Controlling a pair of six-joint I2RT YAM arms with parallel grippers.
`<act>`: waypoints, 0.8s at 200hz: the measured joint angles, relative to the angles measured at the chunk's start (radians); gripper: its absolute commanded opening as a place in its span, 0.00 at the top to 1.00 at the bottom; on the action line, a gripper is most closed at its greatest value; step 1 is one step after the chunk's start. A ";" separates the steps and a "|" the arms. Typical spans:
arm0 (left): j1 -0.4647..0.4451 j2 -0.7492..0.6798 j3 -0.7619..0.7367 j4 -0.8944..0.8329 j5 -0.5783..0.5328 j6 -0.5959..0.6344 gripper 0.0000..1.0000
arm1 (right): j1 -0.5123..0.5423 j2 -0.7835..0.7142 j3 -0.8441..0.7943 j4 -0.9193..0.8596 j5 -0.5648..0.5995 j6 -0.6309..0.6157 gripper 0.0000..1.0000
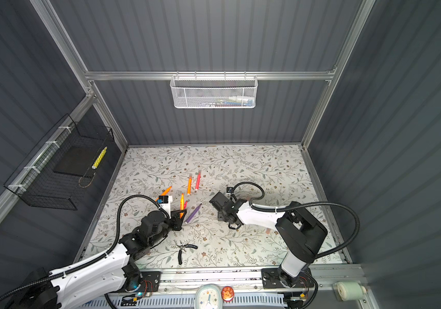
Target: Insert the pens into the pen caps
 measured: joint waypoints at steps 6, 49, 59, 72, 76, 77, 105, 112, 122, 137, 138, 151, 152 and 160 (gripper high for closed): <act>0.000 -0.013 -0.001 -0.013 -0.014 -0.012 1.00 | -0.003 0.009 0.001 -0.001 -0.003 -0.001 0.49; 0.001 -0.098 -0.047 -0.012 -0.015 -0.029 0.97 | -0.018 0.072 0.029 -0.013 -0.024 -0.005 0.56; 0.001 -0.097 -0.047 -0.008 -0.005 -0.028 0.98 | -0.018 0.077 0.034 -0.012 -0.025 -0.005 0.58; 0.001 -0.089 -0.047 -0.003 0.008 -0.027 1.00 | -0.018 0.081 0.037 -0.012 -0.025 -0.003 0.61; 0.001 -0.082 -0.047 -0.001 0.012 -0.026 1.00 | -0.018 0.082 0.038 -0.011 -0.025 -0.004 0.62; 0.001 -0.081 -0.047 0.000 0.013 -0.026 1.00 | -0.018 0.082 0.038 -0.011 -0.024 -0.003 0.63; 0.001 -0.033 -0.046 0.006 0.033 -0.024 1.00 | -0.019 0.084 0.040 -0.012 -0.027 0.000 0.71; 0.001 -0.026 -0.046 0.008 0.034 -0.024 1.00 | -0.019 0.084 0.040 -0.012 -0.028 0.002 0.72; 0.001 -0.023 -0.046 0.014 0.033 -0.024 1.00 | -0.018 0.082 0.037 -0.010 -0.028 0.004 0.73; 0.001 -0.024 -0.046 0.021 0.034 -0.024 1.00 | -0.018 0.068 0.020 -0.002 -0.032 0.012 0.74; 0.001 -0.024 -0.046 0.021 0.034 -0.024 1.00 | -0.018 0.068 0.019 -0.002 -0.032 0.013 0.74; 0.001 -0.024 -0.039 0.007 0.034 -0.024 1.00 | -0.018 0.050 0.000 0.001 -0.039 0.021 0.75; 0.001 -0.024 -0.039 0.005 0.034 -0.024 1.00 | -0.018 0.049 -0.002 0.001 -0.040 0.021 0.74; 0.001 -0.022 -0.029 -0.010 0.034 -0.024 1.00 | -0.018 0.042 -0.007 0.001 -0.046 0.023 0.73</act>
